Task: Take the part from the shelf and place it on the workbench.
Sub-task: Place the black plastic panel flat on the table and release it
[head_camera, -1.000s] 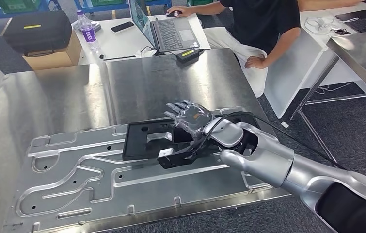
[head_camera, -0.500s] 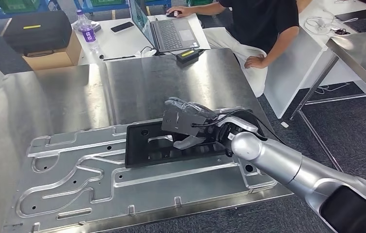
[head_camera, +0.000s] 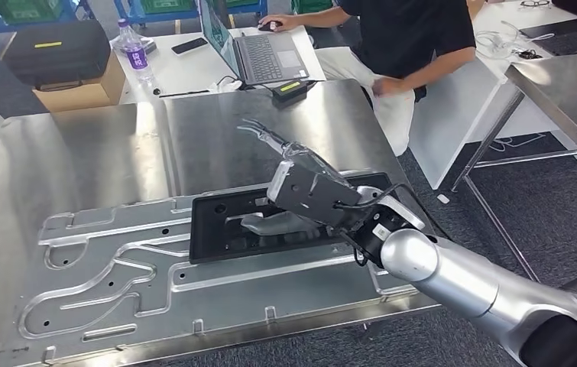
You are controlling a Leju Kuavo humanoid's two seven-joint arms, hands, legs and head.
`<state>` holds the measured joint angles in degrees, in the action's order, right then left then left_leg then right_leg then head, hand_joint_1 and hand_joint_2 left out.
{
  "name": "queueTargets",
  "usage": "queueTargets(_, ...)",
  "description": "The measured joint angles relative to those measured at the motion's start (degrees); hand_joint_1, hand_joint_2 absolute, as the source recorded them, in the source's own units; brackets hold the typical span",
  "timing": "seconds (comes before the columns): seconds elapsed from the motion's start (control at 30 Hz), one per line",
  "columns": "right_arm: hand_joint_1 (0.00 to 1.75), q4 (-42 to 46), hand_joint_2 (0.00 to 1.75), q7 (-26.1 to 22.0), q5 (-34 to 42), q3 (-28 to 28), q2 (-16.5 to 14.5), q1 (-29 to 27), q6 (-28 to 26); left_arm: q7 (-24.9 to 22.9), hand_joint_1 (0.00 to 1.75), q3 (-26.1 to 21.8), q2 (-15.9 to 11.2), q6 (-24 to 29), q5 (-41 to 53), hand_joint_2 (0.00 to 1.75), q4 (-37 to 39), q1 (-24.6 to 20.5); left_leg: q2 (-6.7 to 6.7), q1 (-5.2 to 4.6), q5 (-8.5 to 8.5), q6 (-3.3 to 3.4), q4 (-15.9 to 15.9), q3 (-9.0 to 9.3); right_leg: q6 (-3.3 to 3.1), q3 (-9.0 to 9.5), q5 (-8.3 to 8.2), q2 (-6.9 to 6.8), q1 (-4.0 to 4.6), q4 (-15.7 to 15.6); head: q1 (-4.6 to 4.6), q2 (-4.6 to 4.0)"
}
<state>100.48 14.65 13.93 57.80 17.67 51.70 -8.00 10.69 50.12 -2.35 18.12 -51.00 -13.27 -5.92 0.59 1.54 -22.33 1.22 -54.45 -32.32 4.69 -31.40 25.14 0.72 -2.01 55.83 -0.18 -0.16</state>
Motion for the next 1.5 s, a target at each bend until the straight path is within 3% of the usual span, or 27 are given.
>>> queueTargets(0.07,0.00,3.17,0.00,-1.94,0.10,-1.21,0.14,-2.53,-3.91,1.00,0.00,0.00,0.41,0.07,-0.80,0.00,0.00,0.17,0.09,0.08,0.28,-0.79,-0.08,-0.32,-1.35,-0.48,-0.07,0.26,0.21,0.01,-0.05,-0.01)
queueTargets(0.13,0.00,6.50,0.00,-3.75,0.09,-2.57,0.20,-5.81,-8.19,1.90,0.00,0.00,0.93,0.51,-1.61,0.00,0.00,0.38,-0.10,0.35,-1.06,-1.30,-1.33,-1.06,-2.56,-1.06,-0.50,0.14,0.25,-0.10,-0.11,-0.01)
queueTargets(0.23,0.00,10.68,0.00,-6.30,0.26,-4.67,0.18,-11.48,-13.89,2.03,0.00,-0.02,1.59,2.08,-2.63,0.00,0.00,0.38,-0.33,0.33,-8.35,-1.47,-11.07,-4.33,-3.81,-2.23,-1.47,-0.16,0.56,-0.16,-0.22,-0.02)
queueTargets(0.3,0.00,12.68,0.00,-7.74,0.43,-5.93,0.15,-15.57,-17.20,1.59,0.00,-0.13,1.76,3.25,-3.41,0.00,0.00,0.35,-0.32,0.06,-11.35,-1.29,-17.20,-5.57,-4.14,-3.13,-2.15,-0.29,1.02,-0.14,-0.24,-0.02)
queueTargets(0.33,0.00,13.51,0.00,-8.44,0.43,-6.53,0.15,-17.53,-18.80,1.37,0.00,-0.24,1.82,3.73,-3.87,0.00,0.00,0.35,-0.32,-0.14,-11.22,-1.01,-17.49,-4.87,-4.20,-3.59,-2.52,-0.31,1.26,-0.14,-0.24,-0.02)
queueTargets(0.37,0.00,14.33,0.00,-9.18,0.35,-7.15,0.15,-19.41,-20.37,1.24,0.00,-0.39,1.90,4.12,-4.32,0.00,0.00,0.34,-0.31,-0.43,-10.09,-0.53,-15.34,-3.01,-4.23,-4.05,-2.91,-0.33,1.50,-0.14,-0.24,-0.01)
queueTargets(0.47,0.00,16.70,0.00,-11.39,0.11,-9.05,0.10,-23.93,-23.80,1.62,0.00,-0.96,2.16,4.72,-5.74,0.00,0.00,0.13,-0.45,-1.64,-6.88,1.44,-2.84,5.03,-4.02,-5.10,-4.19,-0.40,1.99,-0.23,-0.22,0.00)
queueTargets(0.53,0.00,17.88,0.00,-12.85,0.38,-10.18,-0.08,-26.51,-25.34,2.31,0.00,-1.43,2.48,4.76,-6.73,0.00,0.00,0.06,-0.55,-2.23,-6.44,1.88,0.73,6.71,-3.46,-5.19,-5.08,-0.55,1.85,-0.57,-0.21,0.00)
queueTargets(0.6,0.00,18.69,0.00,-14.09,0.87,-11.12,-0.35,-29.04,-26.59,2.96,0.00,-1.95,3.00,4.64,-7.36,0.00,0.00,0.14,-0.56,-2.25,-5.22,2.09,1.32,6.15,-2.72,-5.20,-5.75,-0.63,1.60,-1.01,-0.23,-0.01)
queueTargets(0.63,0.00,18.99,0.00,-14.54,1.04,-11.56,-0.45,-30.15,-27.05,3.18,0.00,-2.16,3.27,4.57,-7.48,0.00,0.00,0.14,-0.60,-2.10,-4.51,2.39,1.69,5.83,-2.40,-5.53,-4.94,-0.61,1.55,-0.60,-0.21,0.00)
queueTargets(0.7,0.00,19.49,0.00,-15.21,1.24,-12.36,-0.52,-31.88,-27.66,3.47,0.00,-2.46,3.83,4.44,-7.43,0.00,0.00,0.17,-0.70,-1.76,-2.94,2.89,2.17,4.91,-1.89,-6.99,-0.05,-0.57,1.44,3.49,-0.10,-0.01)
queueTargets(0.77,0.00,19.84,0.00,-15.70,1.38,-12.95,-0.57,-33.30,-28.20,3.64,0.00,-2.69,4.43,4.29,-7.31,0.00,0.00,0.22,-0.77,-1.75,-1.67,3.05,2.09,3.38,-1.40,-8.88,5.56,-0.55,1.34,11.29,-0.01,-0.02)
queueTargets(0.8,0.00,19.97,0.00,-15.88,1.53,-13.23,-0.60,-34.01,-28.48,3.70,0.00,-2.78,4.74,4.21,-7.26,0.00,0.00,0.24,-0.83,-1.73,-1.08,3.00,2.00,2.56,-1.18,-9.24,6.64,-0.56,1.28,14.52,0.01,-0.01)
queueTargets(0.83,0.00,20.07,0.00,-16.06,1.71,-13.54,-0.62,-34.71,-28.78,3.73,0.00,-2.85,5.01,4.15,-7.26,0.00,0.00,0.24,-0.88,-1.69,-0.52,2.91,1.90,1.74,-0.99,-8.76,6.30,-0.56,1.22,16.06,0.02,-0.01)
queueTargets(0.87,0.00,20.20,0.00,-16.29,2.02,-13.87,-0.63,-35.41,-29.09,3.71,0.00,-2.90,5.22,4.13,-7.25,0.00,0.00,0.24,-0.90,-1.63,-0.01,2.77,1.78,0.97,-0.86,-7.26,4.99,-0.57,1.14,15.46,0.03,0.00)
queueTargets(0.93,0.00,20.51,0.00,-17.07,2.74,-14.56,-0.67,-36.86,-29.46,3.53,0.00,-3.00,5.49,4.26,-7.29,0.00,0.00,0.25,-0.90,-1.56,0.82,2.36,1.38,-0.31,-0.75,-1.38,2.53,-0.58,0.96,8.56,0.07,0.00)
queueTargets(1.0,0.00,20.90,0.00,-18.53,3.81,-15.39,-0.70,-38.75,-29.55,3.35,0.00,-3.21,5.64,4.48,-7.59,0.00,0.00,0.23,-0.87,-1.66,1.49,1.78,0.77,-1.18,-1.23,4.19,2.69,-0.49,1.10,0.41,0.15,0.01)
queueTargets(1.03,0.00,21.03,0.00,-19.43,4.39,-15.82,-0.73,-39.85,-29.56,3.31,0.00,-3.33,5.68,4.57,-7.82,0.00,0.00,0.23,-0.86,-1.73,1.87,1.48,0.59,-1.44,-1.60,5.50,3.16,-0.45,1.24,-1.80,0.18,0.01)
queueTargets(1.1,0.00,21.13,0.00,-21.04,5.52,-16.58,-0.78,-42.04,-29.56,3.26,0.00,-3.51,5.71,4.64,-8.21,0.00,0.03,0.29,-0.80,-1.67,2.48,0.81,0.45,-1.88,-2.60,5.21,2.86,-0.53,1.37,-2.43,0.17,0.00)
queueTargets(1.17,0.00,21.11,0.00,-21.93,6.25,-17.25,-0.80,-43.54,-29.59,3.18,0.00,-3.64,5.70,4.69,-8.33,0.00,0.10,0.41,-0.75,-1.41,0.04,0.05,-1.64,-3.03,-3.76,4.13,1.85,-0.72,1.23,-2.46,0.13,0.00)
queueTargets(1.27,0.00,21.11,0.00,-22.33,6.68,-17.99,-0.89,-44.92,-29.61,3.12,0.00,-3.73,5.69,4.72,-8.32,0.00,0.13,0.40,-0.73,-1.09,-8.32,-0.95,-12.23,-6.21,-4.62,1.88,-0.02,-0.82,1.17,-2.46,0.02,-0.01)
queueTargets(1.3,0.00,21.11,0.00,-22.45,6.81,-18.17,-0.92,-45.28,-29.64,3.12,0.00,-3.73,5.69,4.72,-8.32,0.00,0.13,0.37,-0.73,-1.05,-9.65,-1.14,-15.68,-6.81,-4.62,1.07,-0.64,-0.82,1.19,-2.43,0.02,-0.02)
queueTargets(1.33,0.00,21.11,0.00,-22.60,6.96,-18.35,-0.95,-45.61,-29.68,3.10,0.00,-3.74,5.69,4.72,-8.32,0.00,0.13,0.35,-0.73,-1.02,-9.55,-1.22,-17.58,-6.63,-4.57,0.21,-1.28,-0.82,1.20,-2.40,0.02,-0.01)
queueTargets(1.37,0.00,21.11,0.00,-22.81,7.13,-18.53,-0.97,-45.90,-29.72,3.08,0.00,-3.75,5.69,4.72,-8.31,0.00,0.13,0.33,-0.73,-1.00,-8.30,-1.22,-17.49,-5.52,-4.46,-0.63,-1.93,-0.81,1.20,-2.38,0.02,-0.01)
queueTargets(1.4,0.00,21.11,0.00,-23.05,7.26,-18.75,-0.99,-46.16,-29.75,3.06,0.00,-3.75,5.69,4.72,-8.30,0.00,0.13,0.30,-0.73,-0.99,-6.53,-1.13,-15.24,-3.36,-4.31,-1.43,-2.57,-0.79,1.20,-2.37,0.02,0.00)
queueTargets(1.43,0.00,21.11,0.00,-23.29,7.31,-18.95,-1.02,-46.36,-29.77,3.01,0.00,-3.76,5.69,4.72,-8.29,0.00,0.13,0.23,-0.72,-0.99,-5.15,-0.95,-11.29,-0.33,-4.11,-2.11,-3.18,-0.76,1.20,-2.35,0.02,0.01)
queueTargets(1.5,0.00,21.11,0.00,-23.68,7.32,-19.35,-1.04,-46.60,-29.79,2.93,0.00,-3.76,5.70,4.69,-8.25,0.00,0.13,0.00,-0.63,-1.22,-4.88,-0.32,-1.89,5.93,-3.55,-2.99,-4.27,-0.74,1.37,-2.33,0.04,0.00)
